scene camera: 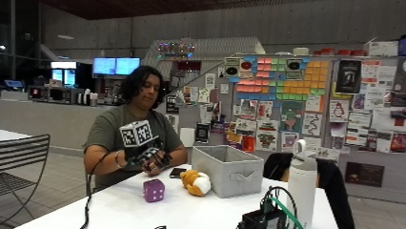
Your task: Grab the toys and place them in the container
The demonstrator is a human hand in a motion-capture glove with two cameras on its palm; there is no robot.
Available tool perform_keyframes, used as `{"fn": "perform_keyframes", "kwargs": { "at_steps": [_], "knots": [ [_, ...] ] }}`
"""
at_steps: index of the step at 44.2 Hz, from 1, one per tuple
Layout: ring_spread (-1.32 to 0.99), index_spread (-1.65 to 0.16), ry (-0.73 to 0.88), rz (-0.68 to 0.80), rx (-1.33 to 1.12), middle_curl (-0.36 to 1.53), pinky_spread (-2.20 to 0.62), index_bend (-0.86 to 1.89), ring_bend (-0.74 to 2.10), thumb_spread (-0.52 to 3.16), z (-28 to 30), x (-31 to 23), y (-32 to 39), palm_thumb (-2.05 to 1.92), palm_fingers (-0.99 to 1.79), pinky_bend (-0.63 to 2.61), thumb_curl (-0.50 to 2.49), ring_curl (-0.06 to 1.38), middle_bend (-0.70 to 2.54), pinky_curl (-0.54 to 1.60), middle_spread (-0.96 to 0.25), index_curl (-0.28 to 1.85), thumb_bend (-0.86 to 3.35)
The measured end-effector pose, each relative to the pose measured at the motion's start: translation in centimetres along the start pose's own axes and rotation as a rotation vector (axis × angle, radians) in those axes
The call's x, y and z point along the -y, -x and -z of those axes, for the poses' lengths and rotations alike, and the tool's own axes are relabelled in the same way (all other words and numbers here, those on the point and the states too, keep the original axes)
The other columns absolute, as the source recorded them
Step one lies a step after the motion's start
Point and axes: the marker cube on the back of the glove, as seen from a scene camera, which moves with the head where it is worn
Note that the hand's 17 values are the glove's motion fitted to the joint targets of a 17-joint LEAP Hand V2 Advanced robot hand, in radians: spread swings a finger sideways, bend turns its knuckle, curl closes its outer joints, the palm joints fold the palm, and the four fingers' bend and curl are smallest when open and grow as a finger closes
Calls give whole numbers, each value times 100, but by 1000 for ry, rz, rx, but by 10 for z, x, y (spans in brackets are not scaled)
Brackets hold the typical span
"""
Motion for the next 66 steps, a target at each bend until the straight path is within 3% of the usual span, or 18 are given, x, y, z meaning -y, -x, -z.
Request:
{"fn": "perform_keyframes", "kwargs": {
  "at_steps": [6, 12, 14, 19, 28, 36, 46, 54, 60, 66],
  "knots": [
    [-30, -41, -27, -184, -132, 19, -3, 20, 52, 130, -61, -1, -29, 0, 48, 63, 17, 19, 25, 27, -16, 26, -1],
    [-31, -41, -54, -223, -169, 22, -4, 18, 52, 134, -103, -1, -38, -1, 49, 65, 19, 19, 29, 28, -18, 27, -1],
    [-31, -41, -119, -226, -176, 22, -7, 18, 56, 134, -111, -1, -39, -1, 58, 69, 20, 20, 28, 29, -18, 27, -1],
    [-38, -39, -208, -224, -227, 27, -28, 4, 86, 143, -117, 3, -39, 13, 111, 81, 25, 27, 42, 30, -24, 19, 7],
    [-41, -39, -279, -116, -189, 45, -39, 29, 124, 154, -116, 1, -41, 31, 147, 98, 35, 46, 84, 43, -34, 27, 17],
    [-39, -39, -359, -76, -2, 60, -43, 57, 143, 159, -59, -33, 11, 32, 133, 110, 41, 56, 113, 50, -36, 39, 19],
    [-36, -37, -477, 250, 263, 73, -44, 79, 154, 158, 86, -47, 170, 33, 118, 120, 48, 63, 130, 57, -35, 54, 21],
    [-35, -35, -495, 357, 315, 79, -44, 86, 159, 157, 156, 13, 255, 33, 112, 124, 55, 65, 135, 60, -34, 64, 21],
    [-34, -33, -520, 457, 286, 83, -44, 88, 161, 157, 174, 83, 296, 33, 110, 126, 60, 66, 138, 62, -33, 70, 20],
    [-33, -32, -527, 374, 332, 85, -44, 88, 162, 156, 172, 141, 315, 32, 105, 128, 64, 66, 137, 63, -32, 76, 19]
  ]
}}
